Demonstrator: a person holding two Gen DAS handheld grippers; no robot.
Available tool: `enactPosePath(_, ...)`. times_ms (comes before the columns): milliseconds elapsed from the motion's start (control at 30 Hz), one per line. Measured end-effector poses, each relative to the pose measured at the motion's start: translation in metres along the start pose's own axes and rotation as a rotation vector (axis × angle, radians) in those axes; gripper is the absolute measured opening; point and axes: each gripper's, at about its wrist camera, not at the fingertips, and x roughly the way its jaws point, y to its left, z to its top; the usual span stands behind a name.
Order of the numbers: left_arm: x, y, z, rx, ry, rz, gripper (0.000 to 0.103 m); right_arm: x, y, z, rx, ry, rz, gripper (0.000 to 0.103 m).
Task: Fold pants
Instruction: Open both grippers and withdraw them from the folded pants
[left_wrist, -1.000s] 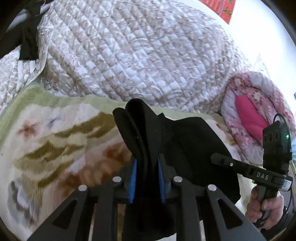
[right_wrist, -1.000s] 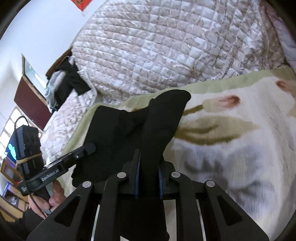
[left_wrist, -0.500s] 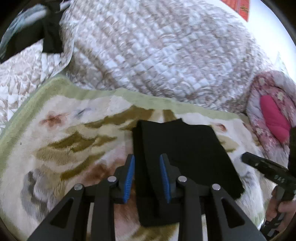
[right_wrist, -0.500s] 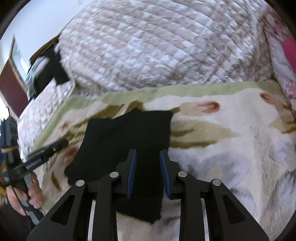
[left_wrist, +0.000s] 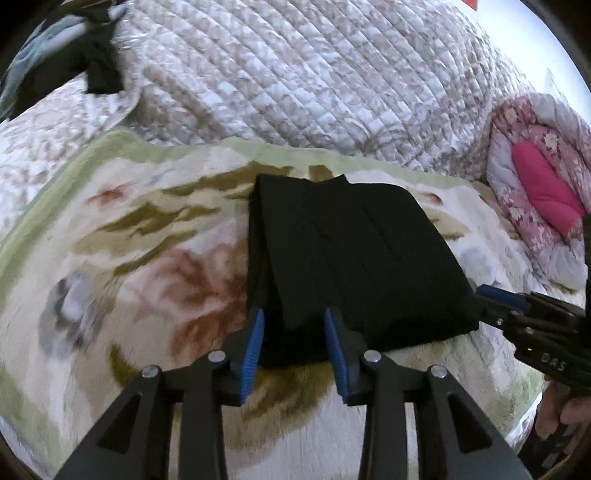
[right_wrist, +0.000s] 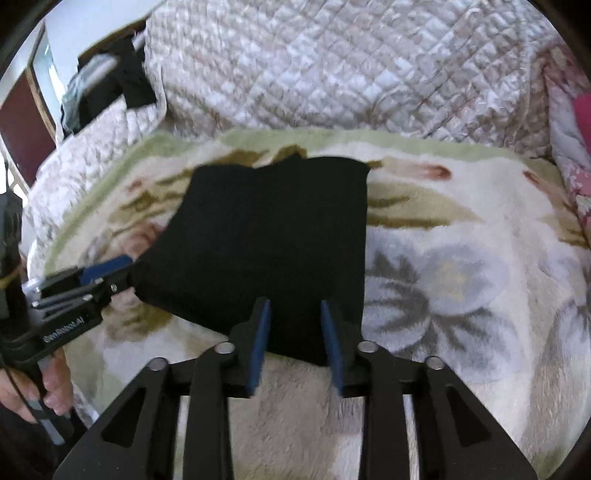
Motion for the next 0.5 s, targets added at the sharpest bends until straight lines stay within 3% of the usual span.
enactPosePath(67, -0.005, -0.003, -0.011, -0.001, -0.004, 0.003, 0.037, -0.005, -0.001, -0.008, 0.02, -0.011, 0.007, 0.049)
enactPosePath(333, 0.004, -0.02, -0.029, 0.028, 0.058, -0.019, 0.037, 0.005, 0.01, -0.024, -0.019, 0.038, -0.049, 0.05)
enactPosePath(500, 0.016, -0.024, -0.041, 0.037, 0.1, -0.014, 0.043, 0.018, 0.01, -0.033, -0.015, 0.094, -0.085, 0.052)
